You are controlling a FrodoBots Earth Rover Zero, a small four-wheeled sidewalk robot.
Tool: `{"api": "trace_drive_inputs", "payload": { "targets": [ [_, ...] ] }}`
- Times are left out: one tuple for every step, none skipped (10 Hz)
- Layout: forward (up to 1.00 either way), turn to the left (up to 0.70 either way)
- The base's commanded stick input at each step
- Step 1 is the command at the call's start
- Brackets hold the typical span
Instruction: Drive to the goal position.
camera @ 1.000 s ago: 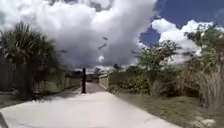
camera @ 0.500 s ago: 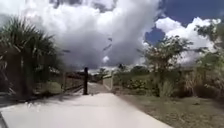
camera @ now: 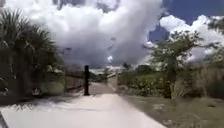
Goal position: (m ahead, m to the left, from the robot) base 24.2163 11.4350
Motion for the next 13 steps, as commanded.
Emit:
{"api": "trace_drive_inputs", "payload": {
  "targets": [
    [0.85,0.0],
    [0.85,0.19],
    [0.85,0.34],
    [0.85,0.22],
    [0.85,0.0],
    [0.85,0.0],
    [0.85,0.0],
    [0.85,0.34],
    [0.85,0.09],
    [0.85,0.0],
    [0.85,0.0],
    [0.85,0.0],
    [0.85,0.0]
  ]
}}
